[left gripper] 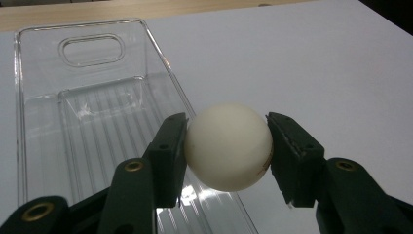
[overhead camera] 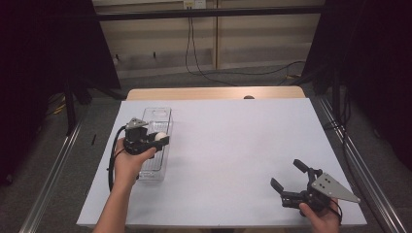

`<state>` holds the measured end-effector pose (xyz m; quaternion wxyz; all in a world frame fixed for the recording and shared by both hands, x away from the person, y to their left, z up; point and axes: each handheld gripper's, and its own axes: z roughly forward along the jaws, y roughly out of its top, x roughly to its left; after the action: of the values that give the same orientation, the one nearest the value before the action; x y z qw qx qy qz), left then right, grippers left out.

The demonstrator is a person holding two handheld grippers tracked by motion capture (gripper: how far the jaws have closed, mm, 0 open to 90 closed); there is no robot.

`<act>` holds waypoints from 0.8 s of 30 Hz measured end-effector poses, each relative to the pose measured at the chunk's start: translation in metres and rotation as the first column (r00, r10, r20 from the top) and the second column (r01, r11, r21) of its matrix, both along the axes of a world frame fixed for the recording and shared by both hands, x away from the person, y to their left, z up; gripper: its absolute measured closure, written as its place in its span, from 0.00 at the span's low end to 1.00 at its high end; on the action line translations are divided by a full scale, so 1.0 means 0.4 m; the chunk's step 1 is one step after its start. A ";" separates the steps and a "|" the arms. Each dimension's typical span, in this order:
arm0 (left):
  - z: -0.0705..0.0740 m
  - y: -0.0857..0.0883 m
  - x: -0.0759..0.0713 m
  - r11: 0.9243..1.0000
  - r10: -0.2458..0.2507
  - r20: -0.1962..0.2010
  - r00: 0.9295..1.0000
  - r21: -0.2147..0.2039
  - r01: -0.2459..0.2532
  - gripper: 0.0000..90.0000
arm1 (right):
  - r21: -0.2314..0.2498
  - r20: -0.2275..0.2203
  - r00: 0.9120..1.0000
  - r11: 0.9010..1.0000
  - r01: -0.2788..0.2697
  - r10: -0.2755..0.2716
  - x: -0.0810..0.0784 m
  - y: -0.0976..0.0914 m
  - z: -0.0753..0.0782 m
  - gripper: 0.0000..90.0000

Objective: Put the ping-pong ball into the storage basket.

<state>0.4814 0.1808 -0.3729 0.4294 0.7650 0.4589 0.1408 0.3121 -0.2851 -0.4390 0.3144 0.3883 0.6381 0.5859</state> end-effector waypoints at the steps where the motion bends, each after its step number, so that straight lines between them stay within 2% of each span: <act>1: 0.000 0.000 0.000 1.000 0.000 0.000 1.000 0.000 0.000 0.57 | 0.000 0.000 1.000 1.000 0.000 0.000 0.000 0.000 0.000 0.01; 2: -0.001 0.000 -0.001 1.000 0.011 0.007 1.000 -0.005 -0.011 0.57 | -0.003 0.002 1.000 1.000 -0.001 0.001 0.000 0.000 0.000 0.01; 3: 0.000 0.006 -0.002 1.000 0.004 0.005 1.000 0.013 -0.004 0.57 | -0.005 0.001 1.000 1.000 -0.005 0.005 -0.001 0.000 0.000 0.01; 4: -0.001 0.005 -0.002 1.000 0.014 0.009 1.000 -0.001 -0.014 0.57 | -0.005 0.002 1.000 1.000 -0.003 0.003 -0.001 0.000 0.000 0.01; 24: -0.001 0.021 -0.012 1.000 0.025 0.011 1.000 -0.010 -0.025 0.57 | -0.002 0.005 1.000 1.000 -0.002 0.002 0.000 0.001 0.000 0.01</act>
<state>0.4765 0.1892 -0.3732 0.4340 0.7562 0.4667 0.1483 0.3119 -0.2849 -0.4388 0.3158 0.3860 0.6384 0.5863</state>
